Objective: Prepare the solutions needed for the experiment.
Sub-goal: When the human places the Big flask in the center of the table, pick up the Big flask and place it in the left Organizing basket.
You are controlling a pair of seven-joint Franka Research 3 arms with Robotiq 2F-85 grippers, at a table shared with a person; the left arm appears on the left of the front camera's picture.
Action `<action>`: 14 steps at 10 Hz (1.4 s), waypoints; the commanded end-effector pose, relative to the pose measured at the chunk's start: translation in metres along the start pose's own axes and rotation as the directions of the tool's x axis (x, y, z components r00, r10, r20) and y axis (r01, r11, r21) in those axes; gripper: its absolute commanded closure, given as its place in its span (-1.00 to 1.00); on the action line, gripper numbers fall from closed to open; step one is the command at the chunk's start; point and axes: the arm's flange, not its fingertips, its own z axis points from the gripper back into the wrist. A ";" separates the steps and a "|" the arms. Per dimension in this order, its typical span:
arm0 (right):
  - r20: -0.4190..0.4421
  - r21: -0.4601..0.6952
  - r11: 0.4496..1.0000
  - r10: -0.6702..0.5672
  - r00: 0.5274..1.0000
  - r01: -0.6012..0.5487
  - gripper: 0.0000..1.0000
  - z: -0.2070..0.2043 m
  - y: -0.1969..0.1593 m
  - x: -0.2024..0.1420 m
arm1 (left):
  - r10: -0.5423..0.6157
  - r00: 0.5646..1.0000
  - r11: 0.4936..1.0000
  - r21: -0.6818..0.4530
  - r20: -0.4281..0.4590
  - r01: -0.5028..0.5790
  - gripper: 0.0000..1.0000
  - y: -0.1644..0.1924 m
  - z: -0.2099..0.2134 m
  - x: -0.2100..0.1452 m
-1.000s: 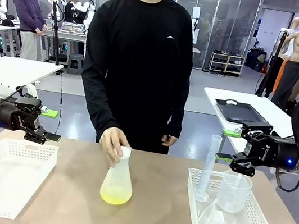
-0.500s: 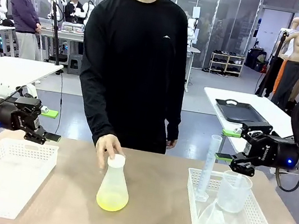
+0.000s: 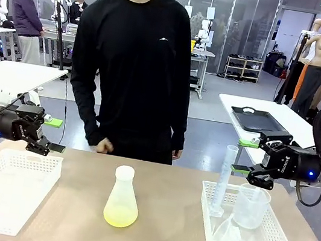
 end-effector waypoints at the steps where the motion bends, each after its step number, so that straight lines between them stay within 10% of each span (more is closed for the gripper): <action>1: -0.002 0.008 1.000 0.003 1.000 -0.003 -0.30 0.000 0.001 -0.001 | -0.030 0.999 1.000 0.010 0.011 0.030 -1.00 -0.004 -0.017 0.014; 10: -0.002 0.008 1.000 0.003 1.000 -0.003 -0.30 0.000 0.001 -0.001 | -0.506 0.851 0.862 -0.094 -0.143 0.497 -1.00 -0.023 -0.117 0.085; 14: -0.002 0.008 1.000 0.003 1.000 -0.003 -0.30 0.000 0.001 -0.001 | -0.450 0.878 0.893 -0.081 -0.166 0.442 -1.00 -0.033 -0.110 0.070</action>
